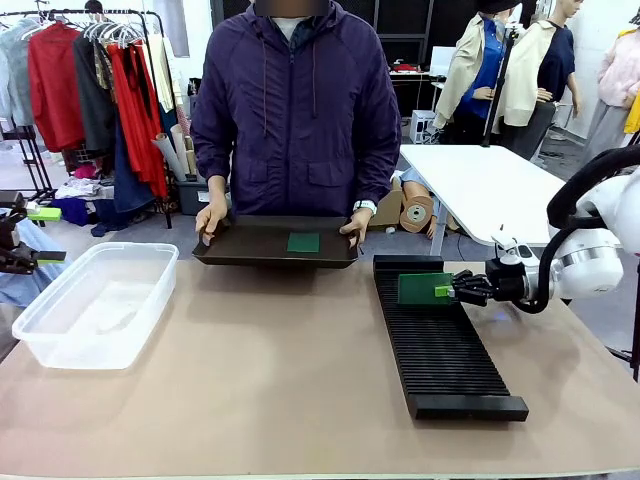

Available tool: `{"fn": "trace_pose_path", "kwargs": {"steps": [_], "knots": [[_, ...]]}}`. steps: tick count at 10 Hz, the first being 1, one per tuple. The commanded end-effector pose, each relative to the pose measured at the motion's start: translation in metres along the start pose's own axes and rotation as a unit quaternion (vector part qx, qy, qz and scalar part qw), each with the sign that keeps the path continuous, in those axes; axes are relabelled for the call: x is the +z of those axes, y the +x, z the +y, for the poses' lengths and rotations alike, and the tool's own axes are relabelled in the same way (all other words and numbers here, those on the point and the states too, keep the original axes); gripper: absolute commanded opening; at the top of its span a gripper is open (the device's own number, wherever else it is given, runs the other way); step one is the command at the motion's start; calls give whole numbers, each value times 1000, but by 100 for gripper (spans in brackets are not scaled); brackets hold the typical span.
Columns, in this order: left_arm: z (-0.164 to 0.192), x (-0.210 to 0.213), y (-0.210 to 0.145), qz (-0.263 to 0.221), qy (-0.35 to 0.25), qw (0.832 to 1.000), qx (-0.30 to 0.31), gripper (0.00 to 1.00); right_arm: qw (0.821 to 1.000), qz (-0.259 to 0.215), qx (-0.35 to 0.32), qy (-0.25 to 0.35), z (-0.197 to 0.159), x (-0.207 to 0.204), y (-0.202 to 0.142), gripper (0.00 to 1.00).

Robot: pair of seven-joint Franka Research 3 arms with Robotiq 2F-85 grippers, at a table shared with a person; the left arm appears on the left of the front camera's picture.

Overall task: Sort PCBs into racks and boxes based on the side picked up.
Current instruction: If the short side of the Blank PCB is picked up, insert it into the PCB Rack ; if the long side is picked up, place it in the Organizing box.

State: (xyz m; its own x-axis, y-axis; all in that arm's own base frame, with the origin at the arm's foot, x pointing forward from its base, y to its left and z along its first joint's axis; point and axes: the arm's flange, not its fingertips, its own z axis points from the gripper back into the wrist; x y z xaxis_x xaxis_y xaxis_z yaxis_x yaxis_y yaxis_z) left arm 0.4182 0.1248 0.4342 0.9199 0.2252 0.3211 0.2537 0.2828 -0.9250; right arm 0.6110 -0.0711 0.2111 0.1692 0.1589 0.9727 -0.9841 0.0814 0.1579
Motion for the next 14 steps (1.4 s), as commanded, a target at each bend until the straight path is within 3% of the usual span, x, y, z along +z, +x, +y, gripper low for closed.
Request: {"fn": "trace_pose_path", "kwargs": {"steps": [1,5,6,10,11,14], "knots": [[-1,0,1,-1,2,1000,6,100,998,59,-12,-5,-12,-5,-20,0],[-1,0,1,-1,2,1000,6,100,999,33,-11,-9,-13,-2,-22,0],[-1,0,1,-1,2,1000,6,100,999,25,-13,-14,-12,1,-19,8],[-1,0,1,-1,2,1000,6,100,999,19,-18,-24,-8,4,-9,87],[-1,0,1,-1,2,1000,6,100,999,18,-17,-23,-8,4,-8,100],[-1,0,1,-1,2,1000,6,100,999,15,-18,-26,-7,4,-4,100]]}}
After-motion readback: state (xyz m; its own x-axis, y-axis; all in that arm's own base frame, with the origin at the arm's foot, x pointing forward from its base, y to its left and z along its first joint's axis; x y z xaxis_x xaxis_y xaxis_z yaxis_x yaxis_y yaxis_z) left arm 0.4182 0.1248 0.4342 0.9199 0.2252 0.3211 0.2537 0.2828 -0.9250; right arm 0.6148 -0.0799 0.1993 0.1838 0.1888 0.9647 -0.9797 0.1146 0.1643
